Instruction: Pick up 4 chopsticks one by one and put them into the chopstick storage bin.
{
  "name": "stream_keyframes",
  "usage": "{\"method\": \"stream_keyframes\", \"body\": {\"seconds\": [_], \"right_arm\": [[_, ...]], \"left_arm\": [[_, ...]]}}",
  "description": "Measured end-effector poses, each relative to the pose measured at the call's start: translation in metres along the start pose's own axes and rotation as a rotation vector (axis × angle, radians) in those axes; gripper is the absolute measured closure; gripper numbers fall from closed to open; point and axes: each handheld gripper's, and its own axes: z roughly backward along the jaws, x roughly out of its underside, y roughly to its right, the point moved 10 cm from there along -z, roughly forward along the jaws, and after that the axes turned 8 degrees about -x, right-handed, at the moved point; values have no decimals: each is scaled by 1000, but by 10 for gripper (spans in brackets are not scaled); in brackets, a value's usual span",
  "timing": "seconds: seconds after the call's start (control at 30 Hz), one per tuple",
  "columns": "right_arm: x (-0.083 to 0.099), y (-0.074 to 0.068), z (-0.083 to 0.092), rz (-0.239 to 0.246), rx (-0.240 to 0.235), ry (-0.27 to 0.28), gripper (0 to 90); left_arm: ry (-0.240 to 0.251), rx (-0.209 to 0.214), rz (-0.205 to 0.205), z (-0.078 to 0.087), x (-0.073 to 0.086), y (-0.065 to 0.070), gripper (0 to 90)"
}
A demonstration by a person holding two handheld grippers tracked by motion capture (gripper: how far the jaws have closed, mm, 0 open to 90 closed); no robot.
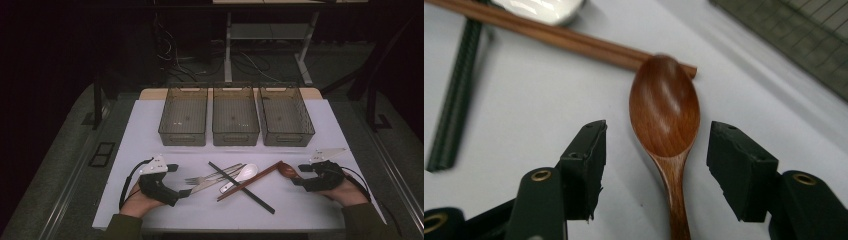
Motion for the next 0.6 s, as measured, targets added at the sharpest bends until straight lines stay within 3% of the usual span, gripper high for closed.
{"method": "stream_keyframes", "body": {"seconds": [0.03,0.33,0.6], "right_arm": [[4,2,-4,3,4,-23,419],[14,8,-3,-7,-12,-49,590],[20,10,-4,33,-3,-84,730]], "left_arm": [[1,0,1,0,0,0,0],[1,1,1,0,0,0,0],[0,1,1,0,0,0,0]]}}
